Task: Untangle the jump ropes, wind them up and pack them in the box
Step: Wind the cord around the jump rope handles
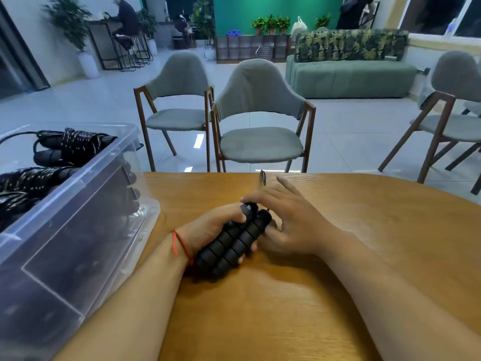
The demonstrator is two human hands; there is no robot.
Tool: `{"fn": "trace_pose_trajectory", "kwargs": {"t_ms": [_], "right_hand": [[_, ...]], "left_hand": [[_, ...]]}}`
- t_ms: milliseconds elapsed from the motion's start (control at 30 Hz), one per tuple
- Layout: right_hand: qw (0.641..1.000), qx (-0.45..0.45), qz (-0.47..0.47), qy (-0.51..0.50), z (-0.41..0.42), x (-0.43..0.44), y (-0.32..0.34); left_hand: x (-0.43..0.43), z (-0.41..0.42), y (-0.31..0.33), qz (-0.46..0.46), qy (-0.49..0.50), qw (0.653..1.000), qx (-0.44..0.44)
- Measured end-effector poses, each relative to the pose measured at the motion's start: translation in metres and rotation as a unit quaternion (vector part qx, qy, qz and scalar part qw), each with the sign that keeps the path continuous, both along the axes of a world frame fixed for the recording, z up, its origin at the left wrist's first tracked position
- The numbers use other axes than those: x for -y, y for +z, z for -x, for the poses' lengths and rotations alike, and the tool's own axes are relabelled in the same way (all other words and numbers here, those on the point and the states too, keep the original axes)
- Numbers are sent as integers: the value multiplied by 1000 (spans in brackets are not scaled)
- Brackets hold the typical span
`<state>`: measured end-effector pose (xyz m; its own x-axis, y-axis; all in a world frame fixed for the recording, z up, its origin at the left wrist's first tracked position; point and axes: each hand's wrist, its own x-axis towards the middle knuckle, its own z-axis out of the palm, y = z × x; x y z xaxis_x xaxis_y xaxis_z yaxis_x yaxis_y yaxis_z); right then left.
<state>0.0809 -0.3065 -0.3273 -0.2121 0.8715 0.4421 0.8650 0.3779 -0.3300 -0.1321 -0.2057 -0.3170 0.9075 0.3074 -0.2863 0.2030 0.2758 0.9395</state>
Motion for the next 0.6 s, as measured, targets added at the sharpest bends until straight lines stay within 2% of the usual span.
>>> {"fn": "trace_pose_trajectory", "kwargs": {"t_ms": [167, 333, 600], "right_hand": [[999, 25, -28, 26, 3, 1, -3], [999, 18, -48, 9, 1, 2, -4], [999, -14, -47, 12, 5, 2, -5]], "left_hand": [[-1, 0, 8, 8, -82, 997, 6], [-3, 5, 4, 43, -91, 994, -36], [-3, 2, 4, 73, -104, 991, -40]]}}
